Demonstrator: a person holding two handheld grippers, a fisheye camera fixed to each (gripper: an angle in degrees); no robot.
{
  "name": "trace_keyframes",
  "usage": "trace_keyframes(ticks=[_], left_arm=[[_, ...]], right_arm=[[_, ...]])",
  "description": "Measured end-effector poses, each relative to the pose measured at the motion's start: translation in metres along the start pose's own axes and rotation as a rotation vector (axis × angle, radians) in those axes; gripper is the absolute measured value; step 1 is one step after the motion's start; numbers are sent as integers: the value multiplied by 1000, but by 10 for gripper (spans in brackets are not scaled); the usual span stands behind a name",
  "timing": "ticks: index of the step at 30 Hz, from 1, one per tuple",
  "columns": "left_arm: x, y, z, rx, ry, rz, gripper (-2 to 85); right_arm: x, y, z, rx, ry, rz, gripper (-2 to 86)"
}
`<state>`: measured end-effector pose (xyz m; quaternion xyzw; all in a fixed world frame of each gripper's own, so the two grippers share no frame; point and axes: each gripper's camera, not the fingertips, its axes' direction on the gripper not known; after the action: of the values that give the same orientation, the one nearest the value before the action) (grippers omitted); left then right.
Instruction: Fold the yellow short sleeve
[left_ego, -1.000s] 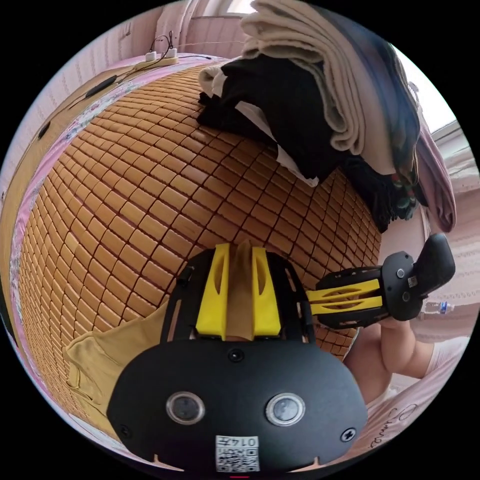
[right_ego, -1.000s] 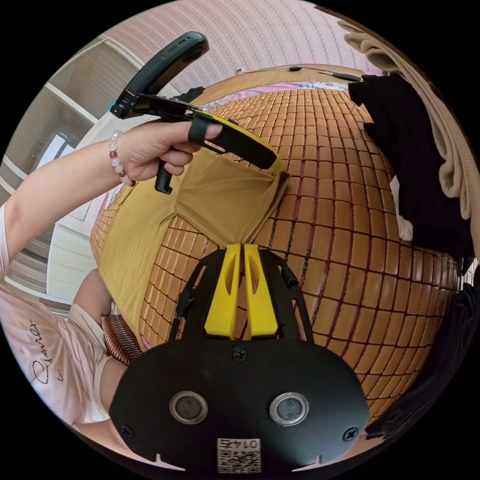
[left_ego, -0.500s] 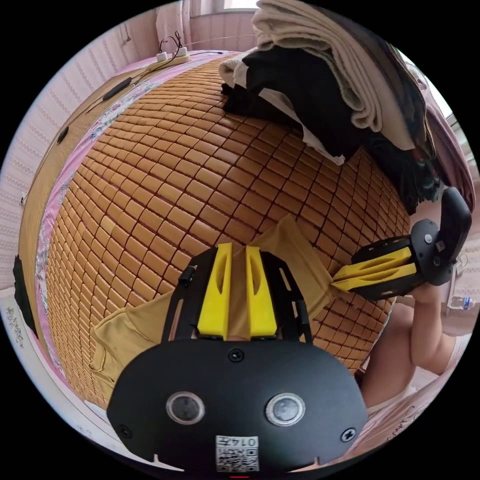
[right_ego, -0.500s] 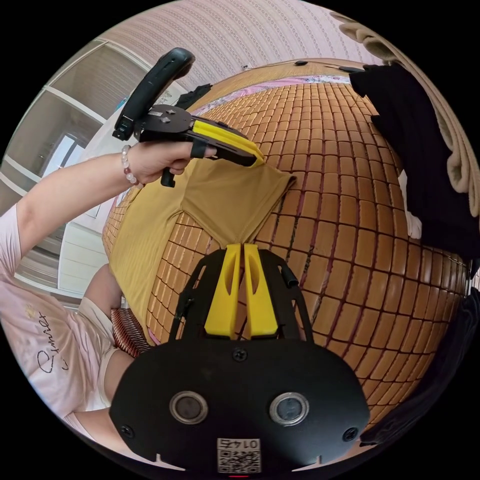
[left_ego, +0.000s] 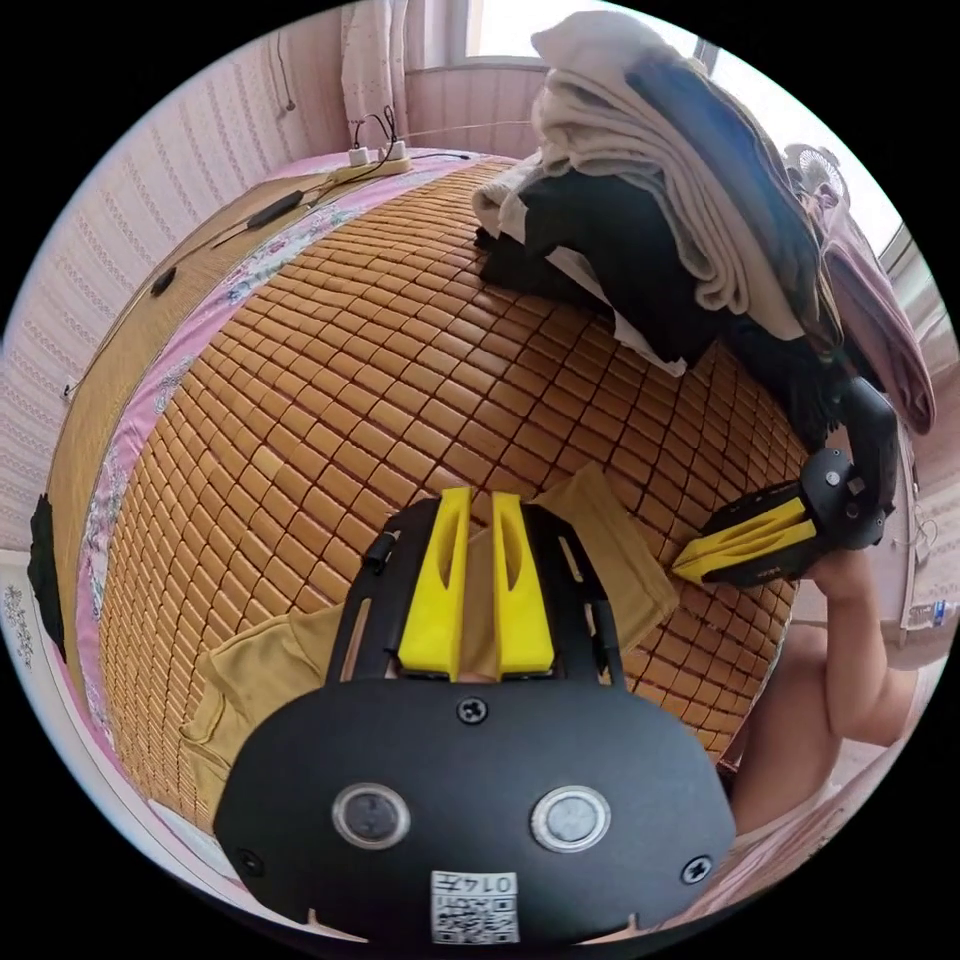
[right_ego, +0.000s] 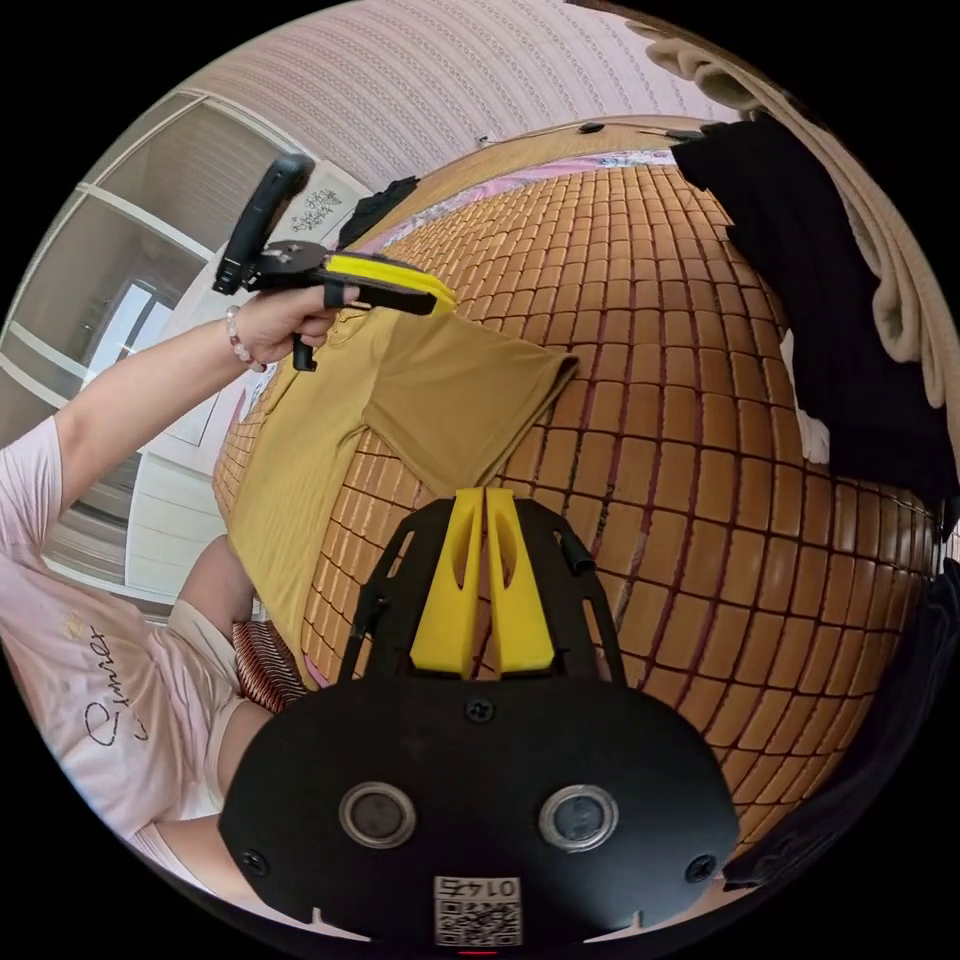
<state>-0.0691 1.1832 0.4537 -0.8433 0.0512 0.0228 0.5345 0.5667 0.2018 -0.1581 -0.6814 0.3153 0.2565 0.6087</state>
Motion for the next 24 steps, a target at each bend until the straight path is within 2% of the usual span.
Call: trace_keyframes(ticks=[3, 6, 7, 12, 18, 21, 23, 24], left_arm=[[-15, 18, 7, -72, -37, -34, 39], [-25, 25, 12, -84, -38, -99, 30], [-28, 26, 13, -74, -29, -132, 23], [-32, 26, 5, -27, -43, -189, 4], [-40, 32, -16, 5, 27, -227, 44], [-39, 39, -42, 64, 75, -219, 48], [-37, 46, -55, 77, 71, -207, 47], [-38, 52, -60, 74, 58, -203, 46]], right_arm=[[-14, -4, 0, 32, 0, -63, -2], [-29, -10, 17, -43, -3, -133, -2], [-32, -11, 26, -91, 28, -144, -2], [-32, -7, 25, -89, 20, -150, -2], [-25, -1, 20, -57, -47, -139, -2], [-12, 2, 5, 125, -19, -21, -3], [-5, 5, -1, 380, 75, 204, -3], [-5, 5, 0, 412, 89, 255, -3]])
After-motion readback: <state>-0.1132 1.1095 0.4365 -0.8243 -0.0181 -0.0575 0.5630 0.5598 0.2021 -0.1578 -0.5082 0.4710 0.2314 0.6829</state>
